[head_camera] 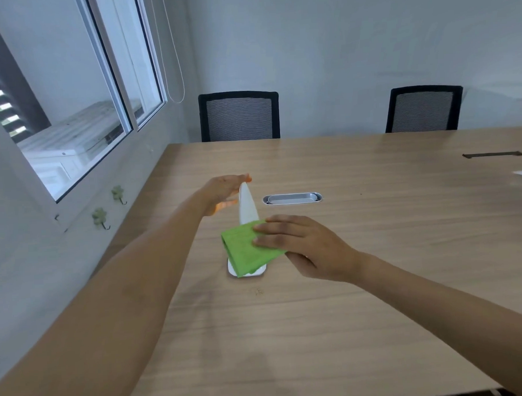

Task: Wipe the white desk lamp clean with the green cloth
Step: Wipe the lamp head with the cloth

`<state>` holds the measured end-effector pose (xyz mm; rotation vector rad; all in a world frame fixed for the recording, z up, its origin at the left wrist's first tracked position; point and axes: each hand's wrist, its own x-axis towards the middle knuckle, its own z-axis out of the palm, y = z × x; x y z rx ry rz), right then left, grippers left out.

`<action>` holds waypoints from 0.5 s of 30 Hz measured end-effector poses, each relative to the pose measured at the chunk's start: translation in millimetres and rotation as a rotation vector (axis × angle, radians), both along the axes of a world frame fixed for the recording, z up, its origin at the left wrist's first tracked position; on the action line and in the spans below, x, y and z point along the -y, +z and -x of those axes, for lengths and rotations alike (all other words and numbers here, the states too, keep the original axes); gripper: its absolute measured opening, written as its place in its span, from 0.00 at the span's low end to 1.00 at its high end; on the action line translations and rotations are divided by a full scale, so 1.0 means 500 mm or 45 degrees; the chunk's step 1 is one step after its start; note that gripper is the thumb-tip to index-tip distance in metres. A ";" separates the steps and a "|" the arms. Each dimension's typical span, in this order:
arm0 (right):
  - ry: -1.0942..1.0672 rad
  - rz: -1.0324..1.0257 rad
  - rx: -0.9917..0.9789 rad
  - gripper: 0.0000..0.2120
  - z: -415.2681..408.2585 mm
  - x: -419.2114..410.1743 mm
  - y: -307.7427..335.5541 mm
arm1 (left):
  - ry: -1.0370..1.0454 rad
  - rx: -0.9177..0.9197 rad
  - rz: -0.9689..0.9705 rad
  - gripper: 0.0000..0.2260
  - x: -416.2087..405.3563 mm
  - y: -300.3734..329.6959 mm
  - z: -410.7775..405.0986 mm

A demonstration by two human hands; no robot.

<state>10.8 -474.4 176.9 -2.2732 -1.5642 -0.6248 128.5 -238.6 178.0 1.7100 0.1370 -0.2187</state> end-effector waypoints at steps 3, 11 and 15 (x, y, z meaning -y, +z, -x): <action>-0.111 -0.141 -0.001 0.24 -0.026 -0.005 0.019 | 0.007 0.033 -0.002 0.16 0.004 0.000 -0.001; -0.354 -0.089 -0.237 0.25 -0.108 -0.068 0.045 | -0.023 0.008 0.024 0.09 0.006 0.007 0.003; -0.229 -0.030 -0.240 0.25 -0.071 -0.060 0.015 | -0.015 0.055 -0.063 0.16 -0.001 -0.002 -0.002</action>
